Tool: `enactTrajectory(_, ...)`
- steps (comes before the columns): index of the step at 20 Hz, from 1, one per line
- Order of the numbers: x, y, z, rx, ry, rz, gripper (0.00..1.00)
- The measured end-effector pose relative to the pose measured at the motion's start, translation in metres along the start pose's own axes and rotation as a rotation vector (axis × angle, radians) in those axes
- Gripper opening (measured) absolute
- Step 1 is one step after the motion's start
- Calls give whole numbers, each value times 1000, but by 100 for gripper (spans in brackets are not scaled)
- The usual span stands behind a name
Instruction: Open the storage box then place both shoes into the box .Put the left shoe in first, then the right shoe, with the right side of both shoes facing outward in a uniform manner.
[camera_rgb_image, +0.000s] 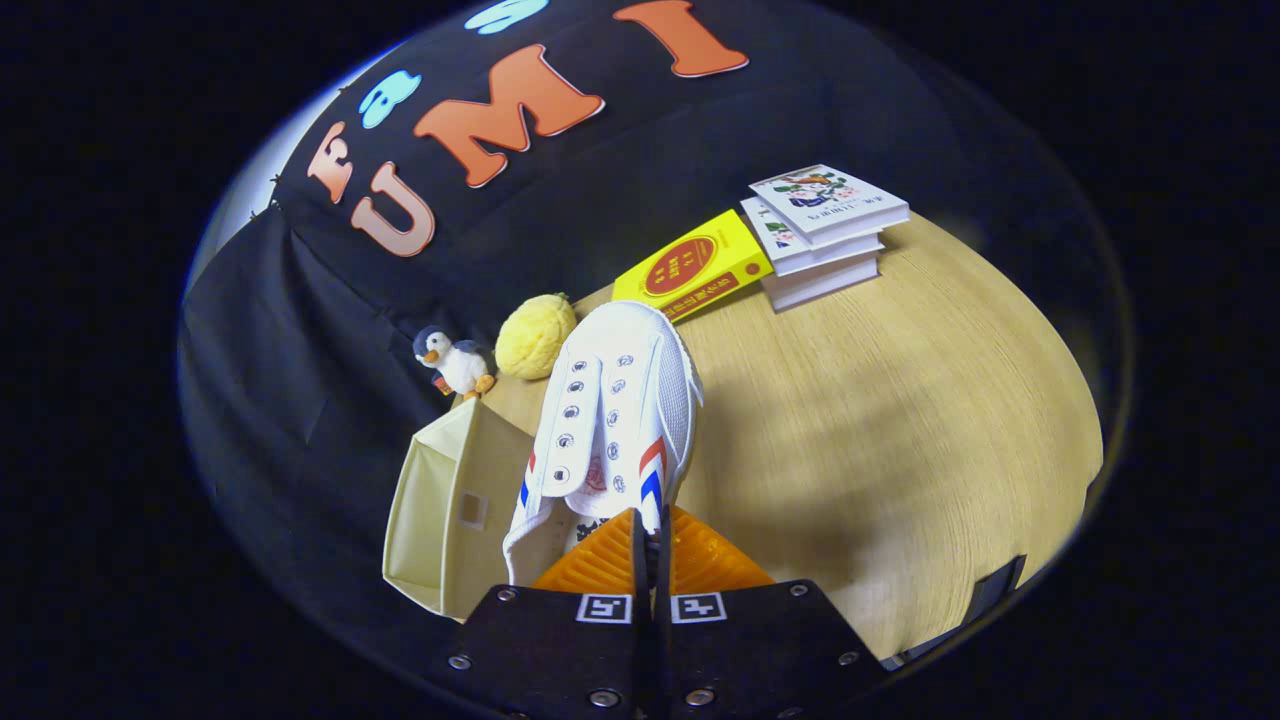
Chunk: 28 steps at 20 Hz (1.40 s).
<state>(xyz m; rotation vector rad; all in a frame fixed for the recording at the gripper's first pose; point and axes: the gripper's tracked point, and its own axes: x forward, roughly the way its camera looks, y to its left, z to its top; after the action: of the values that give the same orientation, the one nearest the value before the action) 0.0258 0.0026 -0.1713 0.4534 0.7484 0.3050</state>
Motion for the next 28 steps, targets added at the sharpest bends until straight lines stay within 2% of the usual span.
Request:
enactTrajectory(5,3,88,-4,-3,0,66,0)
enactTrajectory(12,28,170,-34,-83,39,80,0)
enactTrajectory(15,44,181,-53,-127,72,42,0)
enactTrajectory(20,64,170,-76,-183,106,-60,0)
enactTrajectory(28,79,168,-87,-227,114,-133,0)
